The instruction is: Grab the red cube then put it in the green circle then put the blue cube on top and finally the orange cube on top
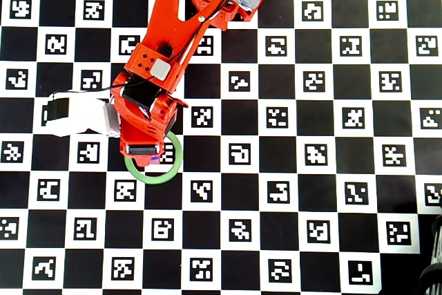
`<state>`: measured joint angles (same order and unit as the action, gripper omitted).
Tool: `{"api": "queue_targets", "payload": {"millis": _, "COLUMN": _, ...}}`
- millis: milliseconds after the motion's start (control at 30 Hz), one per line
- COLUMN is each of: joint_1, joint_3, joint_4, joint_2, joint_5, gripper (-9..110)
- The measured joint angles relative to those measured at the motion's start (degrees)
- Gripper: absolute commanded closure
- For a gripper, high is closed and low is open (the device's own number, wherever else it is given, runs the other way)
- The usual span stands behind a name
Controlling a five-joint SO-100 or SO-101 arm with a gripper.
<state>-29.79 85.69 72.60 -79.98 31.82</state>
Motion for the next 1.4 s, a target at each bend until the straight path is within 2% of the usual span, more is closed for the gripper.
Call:
{"api": "queue_targets", "payload": {"millis": 667, "joint_1": 0.0, "joint_3": 0.9, "joint_4": -1.8, "joint_2": 0.0, "joint_5": 0.0, "gripper": 91}}
{"api": "queue_targets", "payload": {"millis": 833, "joint_1": 0.0, "joint_3": 0.9, "joint_4": -1.8, "joint_2": 0.0, "joint_5": 0.0, "gripper": 86}}
{"api": "queue_targets", "payload": {"millis": 1067, "joint_1": 0.0, "joint_3": 1.9, "joint_4": -2.3, "joint_2": 0.0, "joint_5": 0.0, "gripper": 70}}
{"api": "queue_targets", "payload": {"millis": 1400, "joint_1": 0.0, "joint_3": 2.1, "joint_4": -2.5, "joint_2": 0.0, "joint_5": 0.0, "gripper": 63}}
